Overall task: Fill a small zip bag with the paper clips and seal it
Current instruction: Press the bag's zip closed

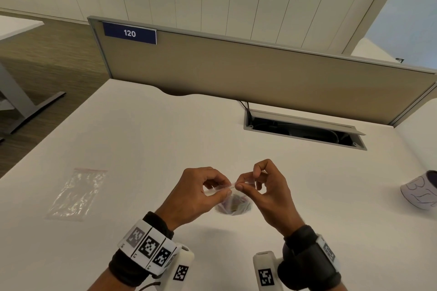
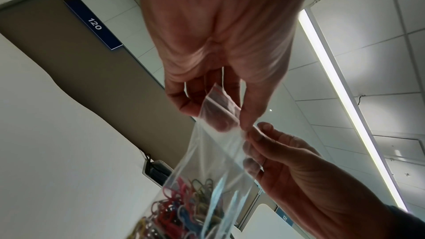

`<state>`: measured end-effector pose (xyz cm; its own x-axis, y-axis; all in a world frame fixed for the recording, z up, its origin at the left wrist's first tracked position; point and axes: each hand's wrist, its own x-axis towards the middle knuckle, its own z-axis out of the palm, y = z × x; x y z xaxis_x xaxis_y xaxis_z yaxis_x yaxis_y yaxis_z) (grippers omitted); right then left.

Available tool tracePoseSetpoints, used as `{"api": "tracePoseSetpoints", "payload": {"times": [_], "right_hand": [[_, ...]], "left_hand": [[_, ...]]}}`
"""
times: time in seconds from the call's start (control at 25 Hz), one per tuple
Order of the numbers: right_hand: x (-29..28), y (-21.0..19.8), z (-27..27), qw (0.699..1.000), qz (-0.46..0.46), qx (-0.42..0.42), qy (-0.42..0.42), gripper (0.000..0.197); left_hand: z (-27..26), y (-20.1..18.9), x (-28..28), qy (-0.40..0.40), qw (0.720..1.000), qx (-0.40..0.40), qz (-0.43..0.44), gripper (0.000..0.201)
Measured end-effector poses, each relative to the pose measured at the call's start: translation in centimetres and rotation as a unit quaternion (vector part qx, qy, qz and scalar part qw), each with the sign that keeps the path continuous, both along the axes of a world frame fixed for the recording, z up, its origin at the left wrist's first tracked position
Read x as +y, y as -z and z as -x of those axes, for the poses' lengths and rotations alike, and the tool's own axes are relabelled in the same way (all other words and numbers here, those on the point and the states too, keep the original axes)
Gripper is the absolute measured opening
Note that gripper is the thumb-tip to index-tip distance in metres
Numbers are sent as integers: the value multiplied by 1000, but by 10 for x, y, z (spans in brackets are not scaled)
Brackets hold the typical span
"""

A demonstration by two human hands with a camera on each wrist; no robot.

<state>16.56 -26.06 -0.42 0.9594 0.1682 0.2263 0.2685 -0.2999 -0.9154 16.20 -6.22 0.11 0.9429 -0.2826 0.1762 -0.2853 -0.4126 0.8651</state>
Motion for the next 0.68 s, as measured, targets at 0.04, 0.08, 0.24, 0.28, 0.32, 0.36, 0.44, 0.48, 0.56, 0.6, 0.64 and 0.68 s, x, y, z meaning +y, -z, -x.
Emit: {"api": "tracePoseSetpoints", "payload": {"times": [0.04, 0.08, 0.24, 0.28, 0.32, 0.36, 0.44, 0.48, 0.56, 0.6, 0.64, 0.68], "right_hand": [[0, 0, 0, 1000, -2, -1, 6, 36], [0, 1, 0, 1000, -4, -3, 10, 35], [0, 1, 0, 1000, -6, -6, 16, 36], [0, 1, 0, 1000, -6, -5, 15, 37], [0, 2, 0, 1000, -8, -3, 13, 37], [-1, 2, 0, 1000, -12, 0, 7, 36], [-2, 2, 1, 1000, -13, 9, -15, 33], [-2, 2, 2, 1000, -8, 9, -24, 32], [-2, 1, 3, 999, 4, 3, -33, 31], [-2, 0, 2, 999, 7, 1, -36, 29], [-2, 0, 2, 999, 8, 1, -38, 27], [-2, 0, 2, 999, 8, 2, -37, 26]], "left_hand": [[-1, 0, 0, -5, 1000, -2, -5, 10], [-2, 1, 0, -7, 1000, -5, -11, 8], [-2, -1, -4, 3, 999, -24, -45, 5], [-1, -1, -5, 6, 998, -31, -50, 5], [-1, -2, -6, 7, 998, -37, -52, 5], [-1, -3, -6, 7, 998, -41, -53, 5], [-1, -4, -7, 10, 997, -45, -54, 4], [-1, -4, -7, 13, 997, -45, -54, 3], [0, -4, -7, 15, 998, -34, -44, 1], [0, -5, -6, 13, 999, -26, -36, 1], [0, -5, -5, 8, 999, -17, -28, 3], [0, -5, -3, 4, 1000, -10, -25, 6]]}}
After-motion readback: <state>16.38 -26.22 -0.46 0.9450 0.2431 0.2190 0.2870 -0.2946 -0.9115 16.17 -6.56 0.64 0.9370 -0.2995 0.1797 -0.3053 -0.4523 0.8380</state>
